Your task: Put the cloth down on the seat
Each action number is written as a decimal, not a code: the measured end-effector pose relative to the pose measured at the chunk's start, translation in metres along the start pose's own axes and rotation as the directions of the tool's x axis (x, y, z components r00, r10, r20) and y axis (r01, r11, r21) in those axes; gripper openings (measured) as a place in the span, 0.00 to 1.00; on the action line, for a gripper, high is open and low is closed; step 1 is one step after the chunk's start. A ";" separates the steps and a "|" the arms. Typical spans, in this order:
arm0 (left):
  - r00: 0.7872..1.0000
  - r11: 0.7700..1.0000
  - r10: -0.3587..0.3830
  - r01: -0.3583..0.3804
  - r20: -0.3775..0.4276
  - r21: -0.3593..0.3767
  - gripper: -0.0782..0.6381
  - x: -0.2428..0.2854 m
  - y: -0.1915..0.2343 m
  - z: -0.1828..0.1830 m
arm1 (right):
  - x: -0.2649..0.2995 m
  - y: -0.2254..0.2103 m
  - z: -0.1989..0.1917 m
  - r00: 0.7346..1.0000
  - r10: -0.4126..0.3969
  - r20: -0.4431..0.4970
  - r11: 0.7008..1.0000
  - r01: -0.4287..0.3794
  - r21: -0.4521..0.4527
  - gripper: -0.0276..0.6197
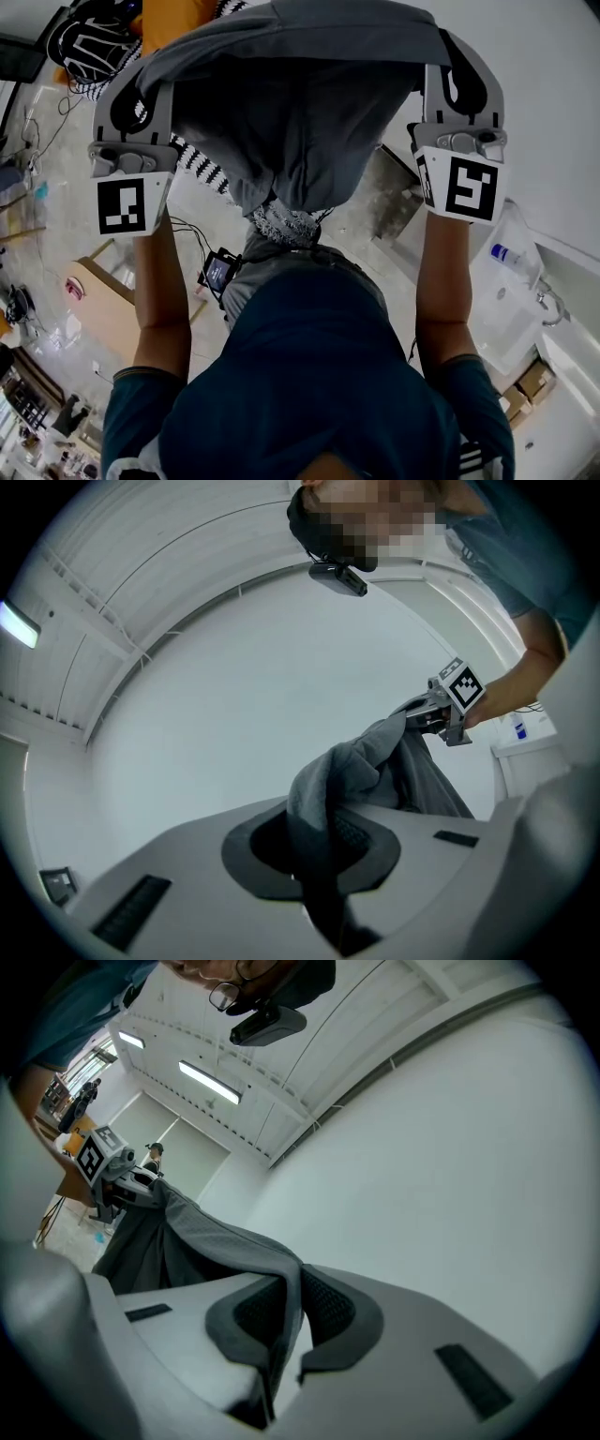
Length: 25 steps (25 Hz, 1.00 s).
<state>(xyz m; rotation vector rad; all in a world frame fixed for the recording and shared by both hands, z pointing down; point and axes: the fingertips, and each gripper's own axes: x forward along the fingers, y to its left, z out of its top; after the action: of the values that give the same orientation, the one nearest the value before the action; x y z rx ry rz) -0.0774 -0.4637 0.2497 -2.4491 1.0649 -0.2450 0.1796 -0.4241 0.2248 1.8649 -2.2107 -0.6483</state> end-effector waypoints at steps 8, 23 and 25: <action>1.000 1.000 -0.007 0.007 -0.017 -0.011 0.15 0.020 -0.005 -0.032 | 0.014 0.007 -0.040 1.000 0.001 0.021 1.000 0.000 -0.029 0.09; 0.997 0.999 -0.015 0.012 -0.082 -0.043 0.15 0.038 -0.005 -0.100 | 0.043 0.042 -0.102 0.998 0.028 -0.048 0.999 -0.029 -0.015 0.09; 0.995 0.999 -0.019 0.014 -0.098 -0.052 0.15 0.042 -0.001 -0.115 | 0.052 0.049 -0.110 0.998 0.033 -0.061 0.999 -0.034 -0.012 0.09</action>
<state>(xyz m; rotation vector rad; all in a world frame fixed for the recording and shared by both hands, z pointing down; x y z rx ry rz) -0.0858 -0.5323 0.3506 -2.5150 1.1050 -0.3513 0.1701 -0.4922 0.3366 1.8129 -2.1892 -0.5903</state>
